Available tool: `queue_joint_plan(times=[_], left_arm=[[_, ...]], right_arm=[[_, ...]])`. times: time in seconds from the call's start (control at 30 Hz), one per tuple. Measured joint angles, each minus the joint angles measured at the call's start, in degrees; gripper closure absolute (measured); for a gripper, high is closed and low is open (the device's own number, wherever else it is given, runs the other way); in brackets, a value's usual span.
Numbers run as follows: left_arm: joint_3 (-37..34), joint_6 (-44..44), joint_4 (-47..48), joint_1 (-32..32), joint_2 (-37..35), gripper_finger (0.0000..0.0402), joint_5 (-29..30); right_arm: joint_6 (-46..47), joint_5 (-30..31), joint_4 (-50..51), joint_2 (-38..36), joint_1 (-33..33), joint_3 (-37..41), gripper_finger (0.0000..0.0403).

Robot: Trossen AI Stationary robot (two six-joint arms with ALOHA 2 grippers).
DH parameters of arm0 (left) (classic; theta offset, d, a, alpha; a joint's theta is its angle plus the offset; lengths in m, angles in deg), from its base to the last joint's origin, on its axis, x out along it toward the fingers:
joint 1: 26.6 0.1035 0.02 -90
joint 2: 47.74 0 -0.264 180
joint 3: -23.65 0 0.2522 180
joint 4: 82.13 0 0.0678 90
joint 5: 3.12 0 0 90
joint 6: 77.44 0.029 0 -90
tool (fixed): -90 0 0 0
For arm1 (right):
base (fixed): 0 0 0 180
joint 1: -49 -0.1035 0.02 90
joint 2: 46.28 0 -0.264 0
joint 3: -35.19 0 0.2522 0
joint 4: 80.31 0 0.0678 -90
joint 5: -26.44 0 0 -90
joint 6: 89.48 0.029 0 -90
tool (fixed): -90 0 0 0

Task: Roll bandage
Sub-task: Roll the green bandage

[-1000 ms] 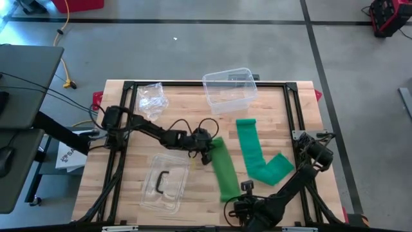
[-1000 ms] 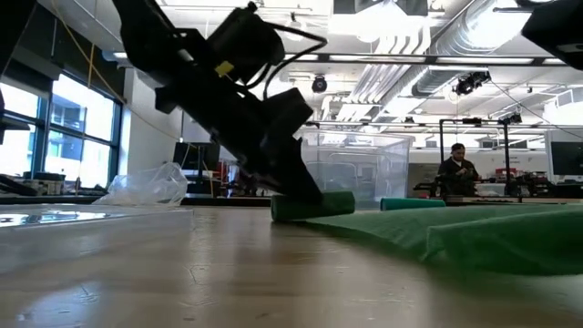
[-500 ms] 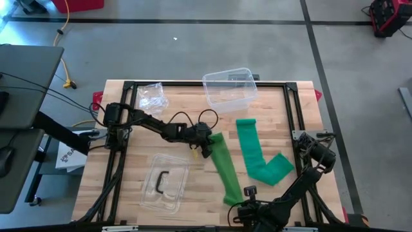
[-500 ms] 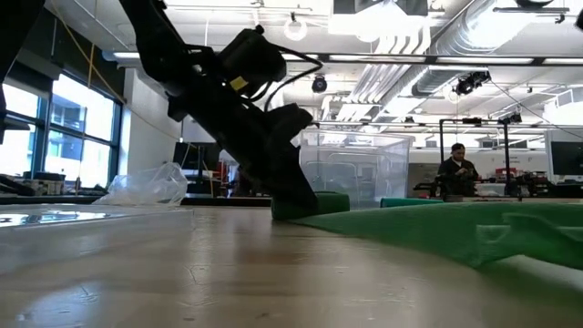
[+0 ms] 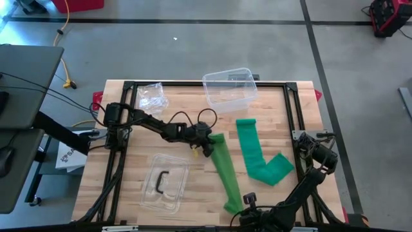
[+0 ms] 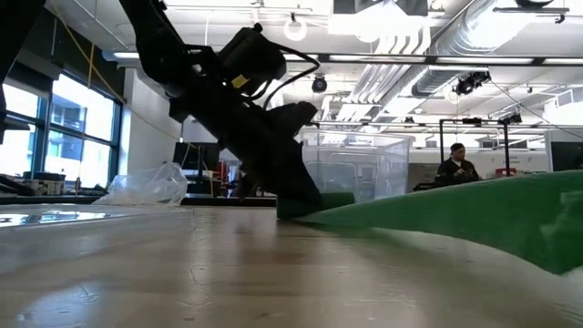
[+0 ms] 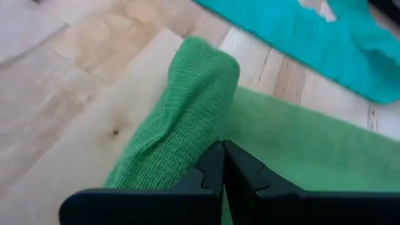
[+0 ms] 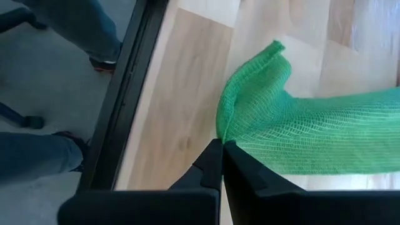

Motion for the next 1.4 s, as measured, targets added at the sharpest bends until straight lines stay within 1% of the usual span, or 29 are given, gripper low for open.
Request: queue_joint_plan(times=[0.13,0.3,0.6,0.83,1.07,1.23,1.4], left_arm=[[0.02,-1.87,-1.23,1.71,-0.11,0.0402,0.18],[0.11,-1.37,-1.62,3.64,-0.21,0.0402,0.52],[0.11,0.44,-1.62,5.29,-0.22,0.0402,1.48],[0.11,1.70,-1.45,5.43,-0.17,0.0402,2.62],[0.12,3.65,-0.45,5.23,-0.09,0.0402,5.63],[0.13,4.23,0.15,5.19,-0.09,0.0402,5.95],[0.13,5.12,0.33,5.16,-0.09,0.0402,5.95]], right_arm=[[0.01,-0.18,-1.42,0.00,0.00,0.01,0.0403],[0.01,-0.60,-1.82,0.00,-0.32,0.01,0.0403],[0.85,-0.99,-1.84,0.00,-0.44,0.03,0.0403],[1.17,0.99,-1.60,0.00,-0.81,-0.93,0.0403],[0.81,2.78,-2.04,0.00,-1.28,-2.86,0.0403],[0.22,2.42,-4.69,0.00,-2.41,-3.05,0.0403],[2.89,0.53,-6.67,0.00,-3.49,-3.05,0.0403]])
